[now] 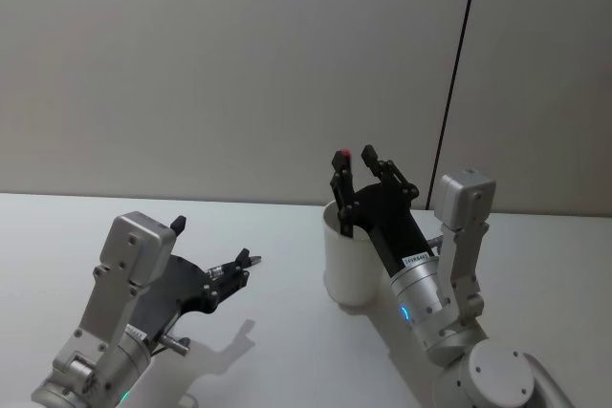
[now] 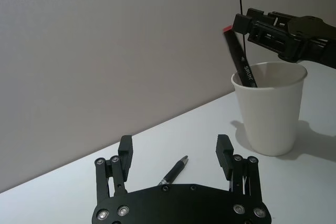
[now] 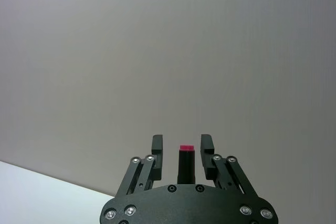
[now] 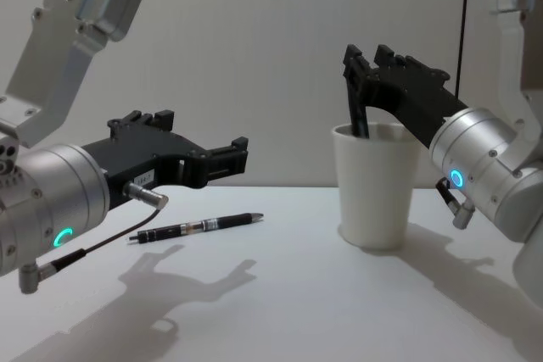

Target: Place the pen into the pen holder.

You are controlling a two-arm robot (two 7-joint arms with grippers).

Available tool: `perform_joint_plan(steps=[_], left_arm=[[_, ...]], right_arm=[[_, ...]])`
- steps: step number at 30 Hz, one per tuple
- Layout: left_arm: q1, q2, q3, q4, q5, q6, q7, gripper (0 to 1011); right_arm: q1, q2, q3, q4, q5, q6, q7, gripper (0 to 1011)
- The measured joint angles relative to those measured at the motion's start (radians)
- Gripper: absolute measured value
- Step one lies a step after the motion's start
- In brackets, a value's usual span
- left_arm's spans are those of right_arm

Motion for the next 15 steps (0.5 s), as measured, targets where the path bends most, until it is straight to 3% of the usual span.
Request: perform_joint_plan(steps=[9,15], left_arm=[[0.000,0.000,0.000,0.000,0.000,0.000,0.000,1000],[0.000,0.000,0.000,0.000,0.000,0.000,0.000,1000]], right_arm=[[0.000,-0.001,0.000,0.002,-0.003,-0.001,-0.002,715],[0.000,-0.001,0.000,0.003,-0.004,-0.001,-0.003,860]])
